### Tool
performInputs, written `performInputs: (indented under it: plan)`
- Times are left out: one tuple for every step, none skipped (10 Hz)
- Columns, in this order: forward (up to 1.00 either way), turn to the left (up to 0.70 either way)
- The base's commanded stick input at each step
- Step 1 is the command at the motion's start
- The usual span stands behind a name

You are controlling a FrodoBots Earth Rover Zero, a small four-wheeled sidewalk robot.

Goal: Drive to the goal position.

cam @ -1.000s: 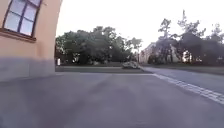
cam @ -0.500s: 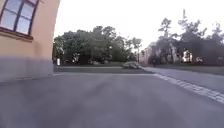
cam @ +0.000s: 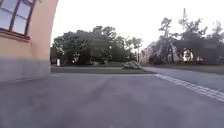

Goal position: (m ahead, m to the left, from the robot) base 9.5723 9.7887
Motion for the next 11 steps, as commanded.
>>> performInputs:
  plan:
    - [0.5, 0.0]
    - [0.5, 0.0]
    - [0.5, 0.0]
    - [0.5, 0.0]
    - [0.5, 0.0]
    - [0.5, 0.0]
    - [0.5, 0.0]
    - [0.5, 0.0]
    - [0.5, 0.0]
    - [0.5, 0.0]
    - [0.5, 0.0]
